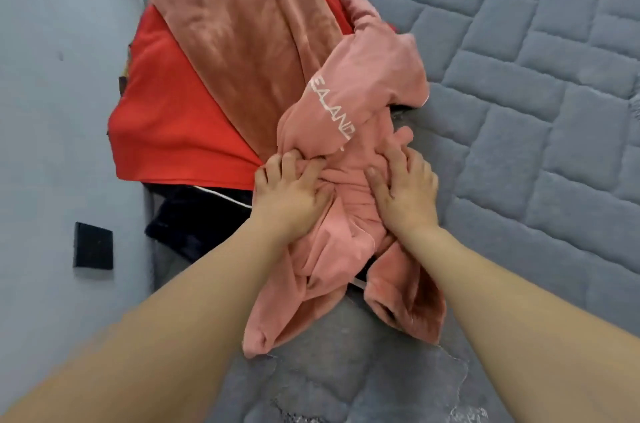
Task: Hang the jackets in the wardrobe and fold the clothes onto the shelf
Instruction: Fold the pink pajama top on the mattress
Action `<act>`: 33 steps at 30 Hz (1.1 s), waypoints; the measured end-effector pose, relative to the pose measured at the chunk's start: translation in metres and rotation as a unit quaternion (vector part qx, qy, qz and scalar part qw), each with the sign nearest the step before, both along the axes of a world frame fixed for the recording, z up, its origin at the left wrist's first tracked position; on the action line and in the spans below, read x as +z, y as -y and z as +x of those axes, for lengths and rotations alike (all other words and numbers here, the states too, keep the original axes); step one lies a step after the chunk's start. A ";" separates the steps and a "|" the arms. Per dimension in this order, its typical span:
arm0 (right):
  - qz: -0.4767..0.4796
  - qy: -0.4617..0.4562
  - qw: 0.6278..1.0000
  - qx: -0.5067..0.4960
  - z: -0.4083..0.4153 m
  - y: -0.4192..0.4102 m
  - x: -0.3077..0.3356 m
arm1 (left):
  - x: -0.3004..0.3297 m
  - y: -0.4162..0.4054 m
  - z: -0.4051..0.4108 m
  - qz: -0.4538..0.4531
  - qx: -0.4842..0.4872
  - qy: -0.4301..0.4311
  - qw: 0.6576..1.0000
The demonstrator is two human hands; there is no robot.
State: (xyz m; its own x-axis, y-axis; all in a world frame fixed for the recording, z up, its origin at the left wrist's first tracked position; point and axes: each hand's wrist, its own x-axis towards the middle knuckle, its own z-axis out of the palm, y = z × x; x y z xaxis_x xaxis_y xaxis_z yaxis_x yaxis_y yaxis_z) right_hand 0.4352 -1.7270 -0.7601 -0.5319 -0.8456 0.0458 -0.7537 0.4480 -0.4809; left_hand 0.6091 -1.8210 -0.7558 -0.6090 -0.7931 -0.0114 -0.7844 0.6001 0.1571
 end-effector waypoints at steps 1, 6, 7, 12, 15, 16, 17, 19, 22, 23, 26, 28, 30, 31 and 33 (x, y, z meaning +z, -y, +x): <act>-0.043 -0.027 0.999 -0.011 0.003 -0.003 -0.009 | -0.007 0.001 0.001 -0.010 0.001 -0.010 1.000; -0.091 -0.068 0.993 -0.021 0.007 -0.001 -0.026 | -0.025 -0.008 0.003 -0.075 0.022 -0.093 0.993; -0.095 -0.070 0.993 -0.020 0.007 -0.001 -0.027 | -0.028 -0.009 0.003 -0.089 0.023 -0.097 0.991; -0.113 -0.088 0.990 -0.015 0.005 0.000 -0.033 | -0.033 -0.006 0.002 -0.097 0.018 -0.099 0.990; -0.117 -0.092 0.989 -0.014 0.004 0.001 -0.037 | -0.035 -0.005 0.002 -0.098 0.017 -0.099 0.990; -0.118 -0.095 0.988 -0.013 0.004 0.002 -0.037 | -0.035 -0.005 0.002 -0.096 0.016 -0.099 0.990; -0.120 -0.098 0.988 -0.013 0.004 0.002 -0.038 | -0.036 -0.005 0.002 -0.093 0.015 -0.098 0.991; -0.124 -0.102 0.987 -0.015 0.004 0.002 -0.038 | -0.037 -0.005 0.002 -0.092 0.013 -0.102 0.990; -0.119 -0.106 0.987 -0.024 0.005 0.002 -0.039 | -0.036 -0.002 0.002 -0.085 0.011 -0.107 0.991; -0.113 -0.103 0.988 -0.028 0.005 0.002 -0.039 | -0.036 -0.002 0.002 -0.079 0.012 -0.109 0.991; -0.085 -0.082 0.993 -0.028 0.007 0.002 -0.030 | -0.025 -0.004 0.002 -0.051 0.021 -0.096 0.994; -0.057 -0.051 0.997 -0.021 0.007 -0.001 -0.017 | -0.012 -0.008 0.000 -0.037 0.036 -0.076 0.996; -0.059 0.002 0.998 0.000 0.008 -0.013 0.002 | 0.008 -0.019 0.000 -0.050 0.048 -0.055 0.996; -0.072 0.022 0.997 0.012 0.008 -0.026 0.013 | 0.020 -0.029 0.002 -0.063 0.049 -0.048 0.996; -0.096 0.071 0.993 0.027 0.012 -0.062 0.035 | 0.042 -0.062 0.016 -0.057 0.032 -0.075 0.995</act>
State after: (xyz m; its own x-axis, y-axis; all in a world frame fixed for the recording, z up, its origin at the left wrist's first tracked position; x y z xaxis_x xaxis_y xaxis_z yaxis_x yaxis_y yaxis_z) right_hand 0.4468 -1.6654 -0.7254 -0.4981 -0.8563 0.1364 -0.6933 0.2988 -0.6557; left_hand 0.6248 -1.7588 -0.7139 -0.5446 -0.8219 0.1671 -0.7952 0.5694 0.2087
